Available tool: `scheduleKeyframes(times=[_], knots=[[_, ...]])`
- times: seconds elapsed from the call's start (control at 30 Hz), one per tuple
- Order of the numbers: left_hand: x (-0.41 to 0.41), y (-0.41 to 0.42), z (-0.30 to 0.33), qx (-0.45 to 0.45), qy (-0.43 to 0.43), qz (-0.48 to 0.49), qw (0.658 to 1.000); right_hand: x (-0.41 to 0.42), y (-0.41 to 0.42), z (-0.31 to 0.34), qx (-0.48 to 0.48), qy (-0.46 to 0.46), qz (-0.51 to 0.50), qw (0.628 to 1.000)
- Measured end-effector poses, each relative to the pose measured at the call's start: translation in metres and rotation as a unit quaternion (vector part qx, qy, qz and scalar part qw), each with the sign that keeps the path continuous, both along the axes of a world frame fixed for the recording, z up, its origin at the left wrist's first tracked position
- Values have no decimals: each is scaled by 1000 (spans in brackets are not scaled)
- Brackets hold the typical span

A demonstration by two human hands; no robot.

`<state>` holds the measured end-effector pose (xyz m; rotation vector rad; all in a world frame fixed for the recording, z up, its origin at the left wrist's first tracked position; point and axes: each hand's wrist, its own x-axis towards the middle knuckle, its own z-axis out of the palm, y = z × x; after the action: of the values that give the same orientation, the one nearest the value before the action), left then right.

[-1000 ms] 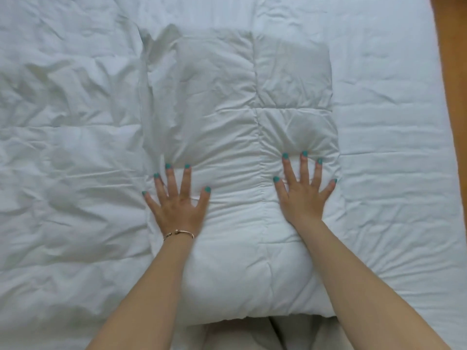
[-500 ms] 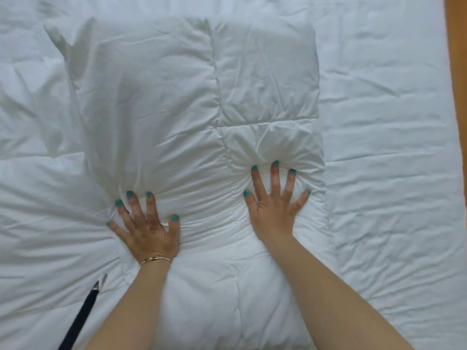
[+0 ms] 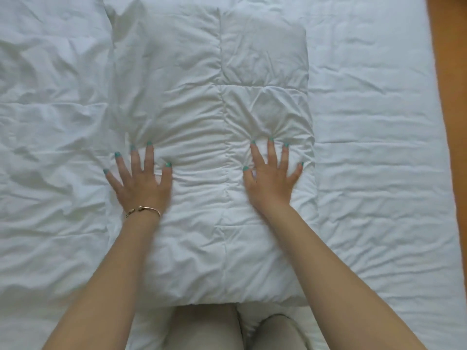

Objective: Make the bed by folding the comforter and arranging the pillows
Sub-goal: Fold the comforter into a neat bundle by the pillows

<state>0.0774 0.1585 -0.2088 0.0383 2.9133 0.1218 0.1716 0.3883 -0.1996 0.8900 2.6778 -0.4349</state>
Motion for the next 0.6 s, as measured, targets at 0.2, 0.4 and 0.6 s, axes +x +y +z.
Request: scheduleKeyframes(times=[0.2, 0.4, 0.6], knots=[[123, 47, 33, 59, 27, -98, 993, 58, -59, 26, -50, 70, 124, 989], [160, -30, 5, -59, -10, -78, 995, 157, -20, -7, 81, 100, 160, 979], [150, -29, 7, -63, -48, 2, 997, 176, -1, -4, 22, 36, 37, 998]])
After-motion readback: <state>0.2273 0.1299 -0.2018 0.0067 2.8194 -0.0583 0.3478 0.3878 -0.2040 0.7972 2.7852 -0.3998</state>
